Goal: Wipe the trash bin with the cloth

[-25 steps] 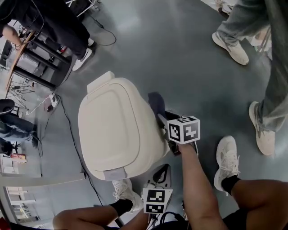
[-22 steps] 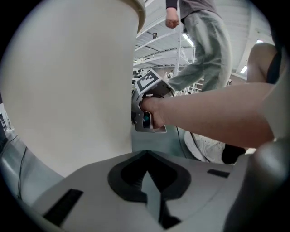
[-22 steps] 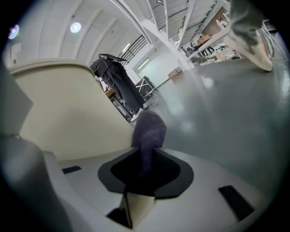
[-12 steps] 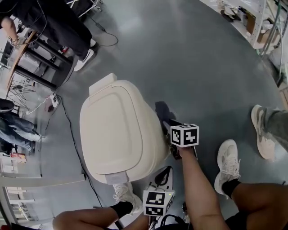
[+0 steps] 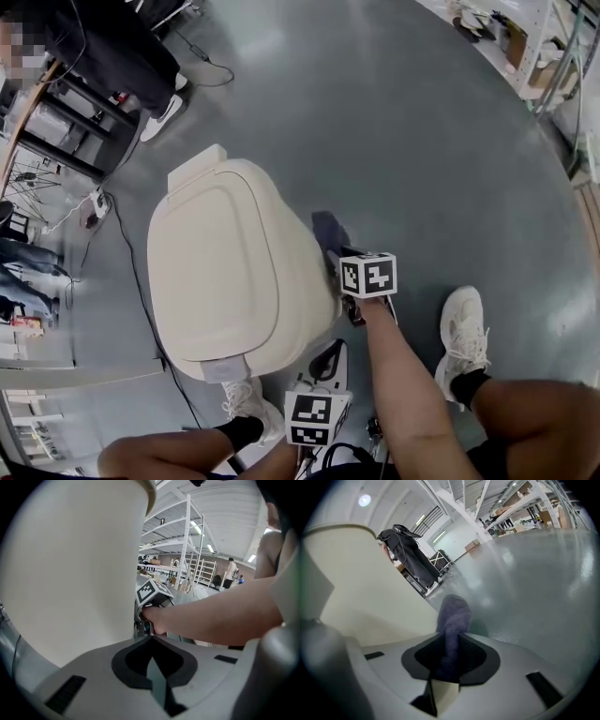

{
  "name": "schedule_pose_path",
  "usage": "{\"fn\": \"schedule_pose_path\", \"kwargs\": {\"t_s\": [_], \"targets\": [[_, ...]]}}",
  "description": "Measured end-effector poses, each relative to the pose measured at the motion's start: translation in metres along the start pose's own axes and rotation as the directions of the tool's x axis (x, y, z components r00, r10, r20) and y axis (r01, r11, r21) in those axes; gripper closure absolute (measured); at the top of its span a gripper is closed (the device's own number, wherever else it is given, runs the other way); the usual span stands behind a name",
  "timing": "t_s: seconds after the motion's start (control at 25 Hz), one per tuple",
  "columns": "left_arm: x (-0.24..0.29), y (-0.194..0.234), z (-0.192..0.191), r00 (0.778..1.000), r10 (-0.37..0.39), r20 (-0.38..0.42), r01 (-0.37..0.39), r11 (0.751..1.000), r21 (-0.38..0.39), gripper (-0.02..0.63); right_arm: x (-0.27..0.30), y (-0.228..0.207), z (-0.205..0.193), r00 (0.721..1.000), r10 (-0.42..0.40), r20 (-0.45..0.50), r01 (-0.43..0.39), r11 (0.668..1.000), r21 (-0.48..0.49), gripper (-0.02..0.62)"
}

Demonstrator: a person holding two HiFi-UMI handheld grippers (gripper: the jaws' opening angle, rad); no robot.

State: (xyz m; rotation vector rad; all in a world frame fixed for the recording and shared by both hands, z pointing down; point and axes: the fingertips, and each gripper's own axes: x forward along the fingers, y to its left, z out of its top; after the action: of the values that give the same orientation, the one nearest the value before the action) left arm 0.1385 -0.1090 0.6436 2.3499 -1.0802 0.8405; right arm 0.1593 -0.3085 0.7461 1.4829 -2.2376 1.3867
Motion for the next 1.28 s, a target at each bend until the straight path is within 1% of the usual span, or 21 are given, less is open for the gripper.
{"fn": "schedule_pose_path", "kwargs": {"t_s": [0.16, 0.28, 0.4, 0.48, 0.56, 0.76, 0.92, 1.08, 1.2, 1.28], "targets": [[0.000, -0.003, 0.001, 1.000, 0.003, 0.002, -0.003, 1.000, 0.007, 0.607, -0.007, -0.009, -0.001, 0.999, -0.039, -0.005, 0.039, 0.999, -0.008, 0.497], [-0.005, -0.001, 0.004, 1.000, 0.001, 0.009, -0.001, 1.000, 0.000, 0.607, -0.015, 0.000, 0.009, 0.998, -0.061, 0.034, 0.062, 0.998, -0.019, 0.497], [-0.014, 0.001, 0.019, 0.999, 0.010, 0.048, -0.009, 1.000, -0.017, 0.607, -0.031, 0.014, 0.026, 0.995, -0.058, 0.085, 0.061, 0.997, -0.040, 0.497], [-0.022, 0.000, 0.030, 0.997, 0.018, 0.080, -0.017, 1.000, -0.012, 0.608, -0.049, 0.023, 0.037, 0.992, -0.065, 0.112, 0.074, 0.994, -0.075, 0.497], [-0.031, 0.000, 0.039, 0.994, 0.022, 0.107, -0.021, 1.000, -0.011, 0.609, -0.069, 0.034, 0.052, 0.987, -0.070, 0.143, 0.089, 0.988, -0.130, 0.497], [-0.057, -0.001, 0.058, 0.985, 0.028, 0.169, -0.026, 1.000, -0.011, 0.607, -0.122, 0.070, 0.100, 0.969, -0.066, 0.237, 0.132, 0.952, -0.276, 0.497], [-0.087, 0.001, 0.077, 0.970, 0.047, 0.240, -0.047, 0.999, -0.005, 0.607, -0.170, 0.112, 0.144, 0.943, -0.044, 0.330, 0.167, 0.920, -0.353, 0.497], [-0.117, 0.002, 0.089, 0.952, 0.072, 0.297, -0.082, 0.996, 0.022, 0.607, -0.219, 0.177, 0.182, 0.911, 0.025, 0.412, 0.171, 0.885, -0.432, 0.497], [-0.142, 0.009, 0.087, 0.939, 0.082, 0.333, -0.099, 0.994, 0.036, 0.607, -0.245, 0.233, 0.190, 0.893, 0.087, 0.441, 0.167, 0.847, -0.504, 0.497], [-0.163, 0.025, 0.083, 0.928, 0.124, 0.351, -0.136, 0.991, 0.009, 0.608, -0.257, 0.268, 0.186, 0.883, 0.119, 0.453, 0.169, 0.822, -0.544, 0.497]]}}
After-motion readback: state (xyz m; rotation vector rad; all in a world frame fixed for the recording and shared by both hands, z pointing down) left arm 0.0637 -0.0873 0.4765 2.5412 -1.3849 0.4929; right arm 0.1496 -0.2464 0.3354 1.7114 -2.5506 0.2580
